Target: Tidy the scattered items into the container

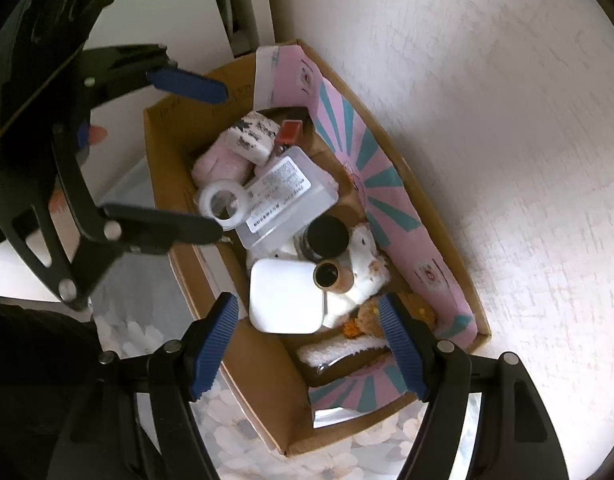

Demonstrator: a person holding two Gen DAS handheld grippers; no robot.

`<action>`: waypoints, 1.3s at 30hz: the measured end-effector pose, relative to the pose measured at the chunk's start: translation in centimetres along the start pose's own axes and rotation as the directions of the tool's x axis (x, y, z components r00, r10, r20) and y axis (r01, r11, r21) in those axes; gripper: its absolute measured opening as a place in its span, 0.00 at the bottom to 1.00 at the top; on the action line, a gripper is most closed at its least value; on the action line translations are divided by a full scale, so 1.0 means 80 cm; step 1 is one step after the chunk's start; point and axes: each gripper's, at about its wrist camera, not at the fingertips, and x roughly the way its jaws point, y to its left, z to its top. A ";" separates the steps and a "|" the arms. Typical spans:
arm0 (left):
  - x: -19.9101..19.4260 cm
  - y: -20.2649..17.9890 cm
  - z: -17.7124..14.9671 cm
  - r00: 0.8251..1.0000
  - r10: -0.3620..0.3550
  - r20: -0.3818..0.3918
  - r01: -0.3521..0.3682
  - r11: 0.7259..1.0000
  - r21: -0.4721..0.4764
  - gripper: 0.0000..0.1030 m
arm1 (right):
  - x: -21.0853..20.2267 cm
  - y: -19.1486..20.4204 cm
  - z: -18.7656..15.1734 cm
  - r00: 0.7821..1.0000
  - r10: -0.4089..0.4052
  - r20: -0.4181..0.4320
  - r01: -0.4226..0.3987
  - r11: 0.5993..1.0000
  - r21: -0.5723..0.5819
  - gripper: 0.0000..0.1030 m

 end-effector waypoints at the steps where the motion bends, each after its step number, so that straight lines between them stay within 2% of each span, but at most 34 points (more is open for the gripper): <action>1: -0.001 -0.001 0.000 1.000 0.002 0.001 -0.002 1.000 0.001 1.00 | 0.000 0.000 -0.001 1.000 -0.001 -0.002 0.001 1.000 0.001 0.67; 39: -0.014 -0.008 -0.002 1.000 0.022 -0.003 -0.022 1.000 0.019 1.00 | -0.007 0.011 -0.019 1.000 -0.019 -0.006 0.019 0.999 0.028 0.67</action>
